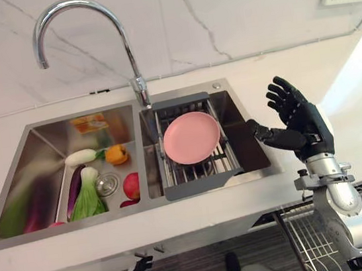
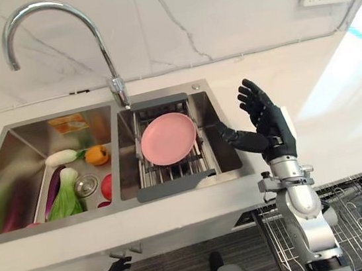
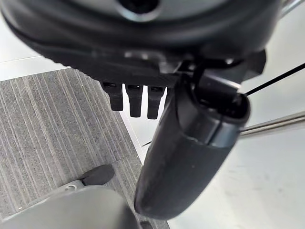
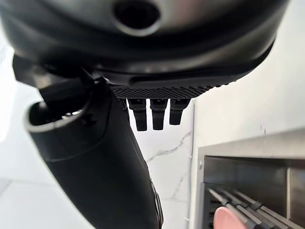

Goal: Place the dishes in the dishwasher.

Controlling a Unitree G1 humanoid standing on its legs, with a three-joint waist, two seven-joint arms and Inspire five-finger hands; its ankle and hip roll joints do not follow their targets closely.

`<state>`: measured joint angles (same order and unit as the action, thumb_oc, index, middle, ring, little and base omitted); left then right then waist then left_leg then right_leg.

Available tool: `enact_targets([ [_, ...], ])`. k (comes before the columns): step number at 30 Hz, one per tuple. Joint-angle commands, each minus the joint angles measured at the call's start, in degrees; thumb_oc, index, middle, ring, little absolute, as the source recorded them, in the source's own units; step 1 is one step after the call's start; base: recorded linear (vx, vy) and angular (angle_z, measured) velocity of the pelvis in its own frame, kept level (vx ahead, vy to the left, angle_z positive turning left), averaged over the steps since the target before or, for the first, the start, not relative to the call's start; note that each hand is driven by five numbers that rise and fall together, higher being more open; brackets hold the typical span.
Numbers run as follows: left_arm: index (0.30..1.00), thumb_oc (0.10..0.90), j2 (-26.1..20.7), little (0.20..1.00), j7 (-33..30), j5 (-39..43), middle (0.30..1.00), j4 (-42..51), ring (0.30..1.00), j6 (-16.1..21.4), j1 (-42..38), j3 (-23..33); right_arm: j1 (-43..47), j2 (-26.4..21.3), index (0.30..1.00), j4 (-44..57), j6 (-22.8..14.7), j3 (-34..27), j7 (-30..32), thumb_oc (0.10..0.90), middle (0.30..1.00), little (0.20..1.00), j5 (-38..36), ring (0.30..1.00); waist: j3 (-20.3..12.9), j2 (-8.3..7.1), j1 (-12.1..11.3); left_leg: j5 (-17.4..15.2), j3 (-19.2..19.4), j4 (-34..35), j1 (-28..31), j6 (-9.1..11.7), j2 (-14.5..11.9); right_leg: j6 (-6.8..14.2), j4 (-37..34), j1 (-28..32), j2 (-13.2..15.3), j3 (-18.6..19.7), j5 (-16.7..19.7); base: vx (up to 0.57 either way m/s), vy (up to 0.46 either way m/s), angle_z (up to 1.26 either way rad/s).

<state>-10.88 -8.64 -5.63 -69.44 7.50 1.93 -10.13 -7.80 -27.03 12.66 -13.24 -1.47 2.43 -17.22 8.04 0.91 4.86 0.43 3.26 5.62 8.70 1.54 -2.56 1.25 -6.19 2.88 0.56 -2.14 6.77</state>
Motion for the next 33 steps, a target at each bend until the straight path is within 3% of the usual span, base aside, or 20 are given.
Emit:
enact_targets([
  [1,0.9,0.8,0.6,0.9,1.2,-4.8,0.9,-3.0,0.9,2.7,-4.2,-3.4,3.6,-2.6,0.9,10.0,-5.5,-5.0,-1.0,0.8,0.9,0.9,5.9,0.9,-1.9,-2.29,-0.2,-2.2,-0.3,-0.6,-0.2,3.4,-4.4,4.7,2.0,2.3,5.5,-2.3,-8.8,0.0,0.0,0.0],
  [2,0.9,0.8,0.2,0.9,1.8,-6.0,0.9,-3.2,0.9,2.5,-4.1,-3.3,3.8,-6.7,0.9,10.2,-5.1,-5.6,-1.0,0.8,0.9,0.9,12.4,0.9,-1.8,-2.43,-0.4,-2.2,-0.4,-0.6,-0.4,3.6,-4.4,4.9,1.9,2.4,5.7,-2.9,-8.9,0.01,0.023,0.04],
  [4,0.9,0.8,0.1,0.9,1.7,-6.1,0.9,-3.7,0.9,2.3,-3.6,-2.8,4.2,-8.9,0.9,9.7,-4.8,-4.6,-1.2,0.8,0.9,0.9,15.1,0.9,-1.9,-2.44,-0.7,-2.4,-0.6,-0.6,-0.2,3.6,-4.4,4.9,1.8,2.7,5.8,-3.1,-8.8,0.02,0.031,0.09],
  [9,0.9,0.8,-0.4,0.9,2.5,-5.4,0.9,-4.3,0.9,2.0,-2.9,-2.4,5.8,-10.4,0.9,6.9,-3.4,0.6,-5.0,0.8,0.9,0.9,12.6,0.9,-2.0,-2.64,-1.7,-2.4,-1.1,-0.6,-0.1,3.7,-4.4,5.0,1.5,3.4,6.0,-3.6,-8.9,0.0,0.004,0.01],
  [12,0.9,0.8,-0.9,0.9,3.3,-4.9,0.9,-4.7,0.9,2.0,-2.3,-2.0,9.9,-16.1,0.9,2.8,-1.8,4.3,-6.3,0.8,0.9,0.9,18.1,0.9,-2.1,-2.96,-3.0,-2.4,-1.5,-0.6,-0.2,3.8,-4.3,5.1,1.4,4.0,6.2,-4.3,-9.1,0.01,0.01,0.03],
  [17,0.9,0.8,-0.8,0.9,3.7,-4.0,0.9,-4.9,0.9,1.6,-2.2,-2.0,12.5,-17.0,0.9,-0.3,-0.7,8.0,-6.9,0.8,0.9,0.9,19.1,0.9,-2.1,-3.04,-3.8,-2.4,-2.2,-0.6,-0.3,3.7,-4.1,5.1,1.3,4.5,6.5,-4.9,-9.2,0.01,0.016,0.14],
  [23,0.9,0.8,-0.8,0.9,4.6,-0.6,0.9,-5.5,0.9,0.9,-2.2,0.2,16.1,-22.0,0.9,-3.2,1.2,10.2,-7.7,0.8,0.9,0.9,26.5,0.9,-2.4,-3.38,-4.8,-2.4,-3.2,-0.6,-0.5,3.7,-3.9,5.2,1.2,5.2,6.9,-6.2,-9.4,0.01,0.013,0.05],
  [33,0.9,0.8,-1.5,0.9,5.2,0.3,0.9,-6.0,0.9,0.6,-1.9,0.8,21.3,-27.4,0.9,-6.8,0.7,15.2,-7.9,0.8,0.9,0.9,34.4,0.9,-2.3,-3.81,-6.0,-2.5,-3.9,-0.6,-0.7,3.8,-3.7,5.3,1.2,5.6,7.2,-7.0,-9.4,-0.01,0.013,0.05],
])
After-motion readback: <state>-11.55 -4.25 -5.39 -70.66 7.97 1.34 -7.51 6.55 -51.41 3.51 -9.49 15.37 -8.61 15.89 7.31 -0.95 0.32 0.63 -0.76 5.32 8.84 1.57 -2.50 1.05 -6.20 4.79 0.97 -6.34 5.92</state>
